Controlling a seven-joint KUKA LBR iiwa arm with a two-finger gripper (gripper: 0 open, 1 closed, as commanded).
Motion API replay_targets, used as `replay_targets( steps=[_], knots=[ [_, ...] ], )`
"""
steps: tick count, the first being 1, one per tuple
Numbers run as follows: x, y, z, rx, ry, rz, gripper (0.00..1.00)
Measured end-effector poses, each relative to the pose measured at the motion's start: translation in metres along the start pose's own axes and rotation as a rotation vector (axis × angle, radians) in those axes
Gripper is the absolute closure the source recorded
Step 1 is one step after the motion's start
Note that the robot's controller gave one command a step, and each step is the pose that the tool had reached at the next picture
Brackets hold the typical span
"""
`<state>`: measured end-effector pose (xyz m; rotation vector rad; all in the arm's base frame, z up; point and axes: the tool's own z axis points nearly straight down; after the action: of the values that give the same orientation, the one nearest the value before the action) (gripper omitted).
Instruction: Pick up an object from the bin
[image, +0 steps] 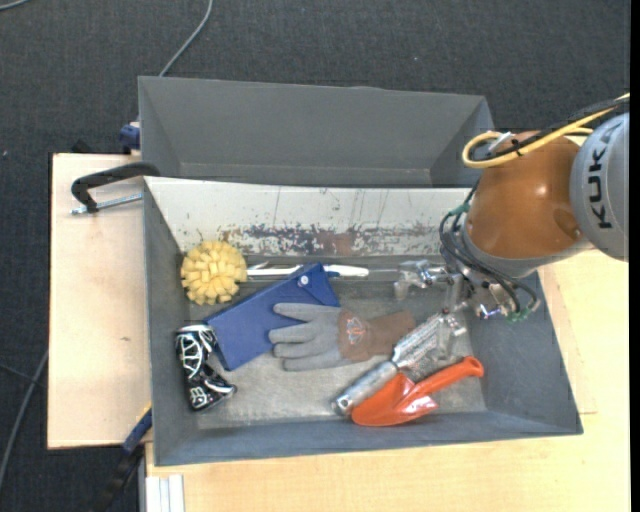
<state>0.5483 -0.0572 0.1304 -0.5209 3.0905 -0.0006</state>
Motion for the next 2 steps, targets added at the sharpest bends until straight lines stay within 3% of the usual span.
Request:
replay_targets(
  steps=[1, 2],
  knots=[
    [-0.007, -0.019, 0.001, 0.000, -0.003, 0.072, 0.00],
    [-0.004, -0.020, 0.045, 0.001, -0.003, -0.187, 0.00]
  ],
)
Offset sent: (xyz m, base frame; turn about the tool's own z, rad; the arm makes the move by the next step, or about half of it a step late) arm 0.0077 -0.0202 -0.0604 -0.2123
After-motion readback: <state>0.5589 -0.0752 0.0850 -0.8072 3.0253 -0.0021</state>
